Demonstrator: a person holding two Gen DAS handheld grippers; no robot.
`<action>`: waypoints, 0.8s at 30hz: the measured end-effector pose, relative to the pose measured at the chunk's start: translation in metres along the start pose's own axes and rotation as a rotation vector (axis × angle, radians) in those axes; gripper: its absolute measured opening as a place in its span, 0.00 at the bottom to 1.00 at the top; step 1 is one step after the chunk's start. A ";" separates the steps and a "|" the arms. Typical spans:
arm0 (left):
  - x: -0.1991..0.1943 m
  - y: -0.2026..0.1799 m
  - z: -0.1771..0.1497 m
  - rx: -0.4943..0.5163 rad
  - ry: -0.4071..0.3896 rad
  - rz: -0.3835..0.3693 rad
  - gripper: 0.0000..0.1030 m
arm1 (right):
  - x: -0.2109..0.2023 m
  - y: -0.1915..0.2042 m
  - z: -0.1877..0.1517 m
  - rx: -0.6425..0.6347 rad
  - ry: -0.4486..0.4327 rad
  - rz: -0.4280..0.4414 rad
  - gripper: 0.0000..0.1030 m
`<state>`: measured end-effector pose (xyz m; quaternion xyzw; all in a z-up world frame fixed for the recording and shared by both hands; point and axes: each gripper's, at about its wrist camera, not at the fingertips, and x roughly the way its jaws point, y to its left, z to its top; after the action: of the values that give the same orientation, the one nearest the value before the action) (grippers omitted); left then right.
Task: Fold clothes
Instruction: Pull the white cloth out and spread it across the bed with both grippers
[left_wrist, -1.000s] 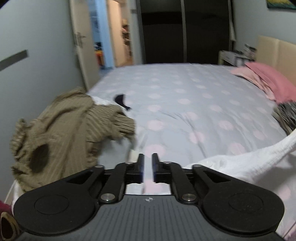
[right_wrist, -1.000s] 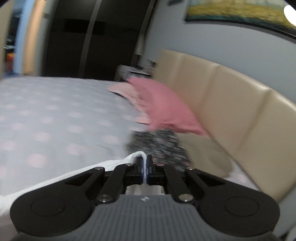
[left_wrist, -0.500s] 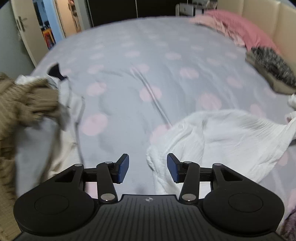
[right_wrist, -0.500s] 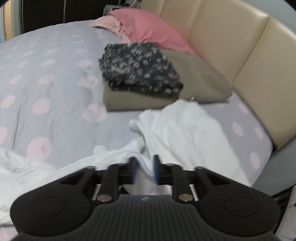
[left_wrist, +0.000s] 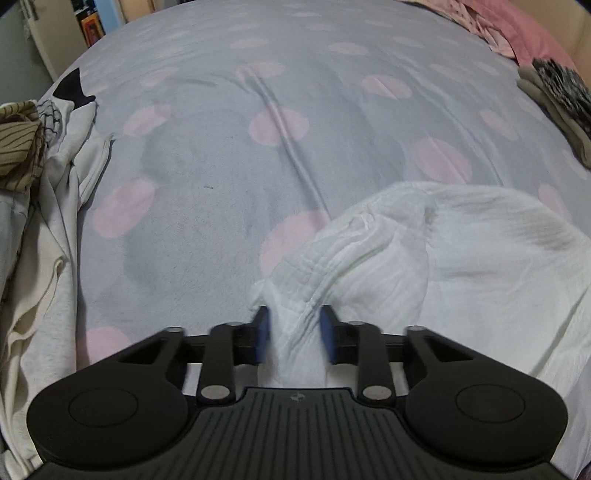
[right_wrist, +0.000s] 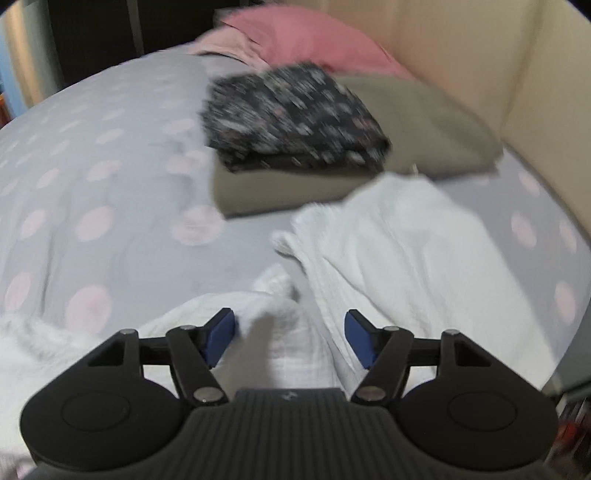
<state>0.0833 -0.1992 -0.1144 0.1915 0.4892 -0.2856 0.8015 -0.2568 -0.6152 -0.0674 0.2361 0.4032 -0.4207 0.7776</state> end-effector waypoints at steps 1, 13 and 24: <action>-0.002 0.001 0.000 -0.010 -0.013 -0.001 0.08 | 0.003 0.000 0.001 0.007 0.010 0.014 0.56; -0.107 0.055 0.027 -0.225 -0.331 0.115 0.04 | -0.042 0.038 0.014 -0.019 -0.205 0.171 0.02; -0.149 0.152 0.024 -0.303 -0.310 0.361 0.03 | -0.053 0.082 -0.011 -0.239 -0.140 0.369 0.02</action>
<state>0.1444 -0.0571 0.0341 0.1076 0.3560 -0.0877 0.9241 -0.2096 -0.5390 -0.0279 0.1823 0.3454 -0.2357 0.8899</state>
